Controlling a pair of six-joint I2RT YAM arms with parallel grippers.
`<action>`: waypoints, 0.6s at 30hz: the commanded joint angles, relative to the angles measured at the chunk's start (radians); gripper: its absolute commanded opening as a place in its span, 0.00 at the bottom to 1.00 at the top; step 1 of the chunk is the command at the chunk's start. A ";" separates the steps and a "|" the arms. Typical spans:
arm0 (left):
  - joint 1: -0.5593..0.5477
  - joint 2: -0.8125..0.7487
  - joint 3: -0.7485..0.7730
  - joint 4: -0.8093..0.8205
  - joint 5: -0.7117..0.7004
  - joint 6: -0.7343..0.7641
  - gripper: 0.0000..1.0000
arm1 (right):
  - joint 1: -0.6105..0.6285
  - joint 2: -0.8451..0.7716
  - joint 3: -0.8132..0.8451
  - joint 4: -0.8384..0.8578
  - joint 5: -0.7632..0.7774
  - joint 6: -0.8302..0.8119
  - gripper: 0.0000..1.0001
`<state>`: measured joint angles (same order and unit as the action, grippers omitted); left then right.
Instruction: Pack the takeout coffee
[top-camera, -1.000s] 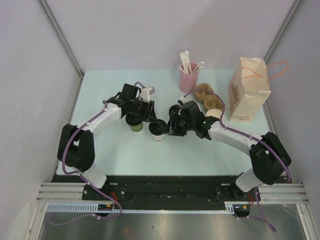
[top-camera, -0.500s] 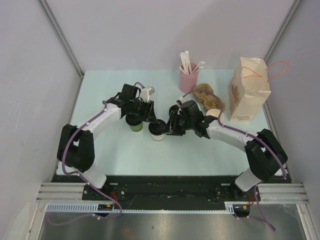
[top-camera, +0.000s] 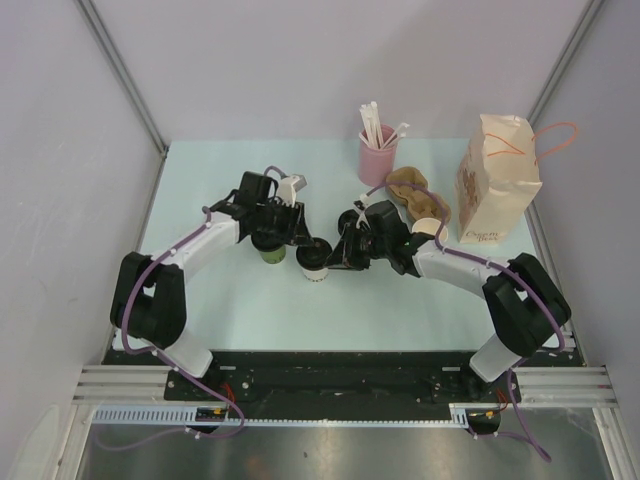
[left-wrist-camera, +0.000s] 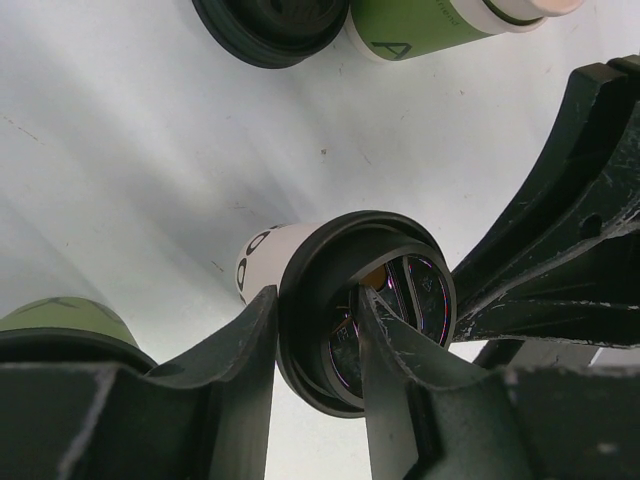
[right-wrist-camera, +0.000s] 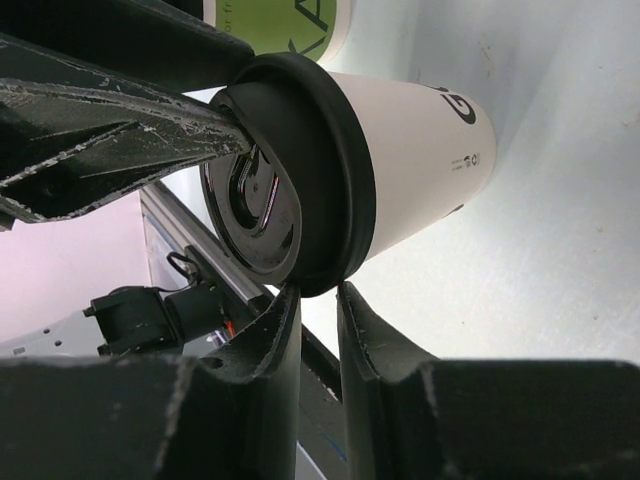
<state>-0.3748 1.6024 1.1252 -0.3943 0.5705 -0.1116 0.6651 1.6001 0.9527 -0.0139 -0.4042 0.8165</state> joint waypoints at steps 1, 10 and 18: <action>-0.006 0.016 -0.050 -0.067 0.011 0.049 0.38 | -0.018 0.087 -0.063 -0.018 0.090 -0.033 0.16; -0.004 0.014 -0.035 -0.067 -0.001 0.056 0.37 | -0.035 0.083 -0.103 0.006 0.076 -0.033 0.13; -0.004 -0.019 0.031 -0.067 0.009 0.044 0.43 | -0.025 -0.011 -0.091 0.052 0.103 -0.053 0.37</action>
<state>-0.3702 1.6020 1.1282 -0.3931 0.5781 -0.1032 0.6399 1.6054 0.8894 0.1112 -0.4633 0.8322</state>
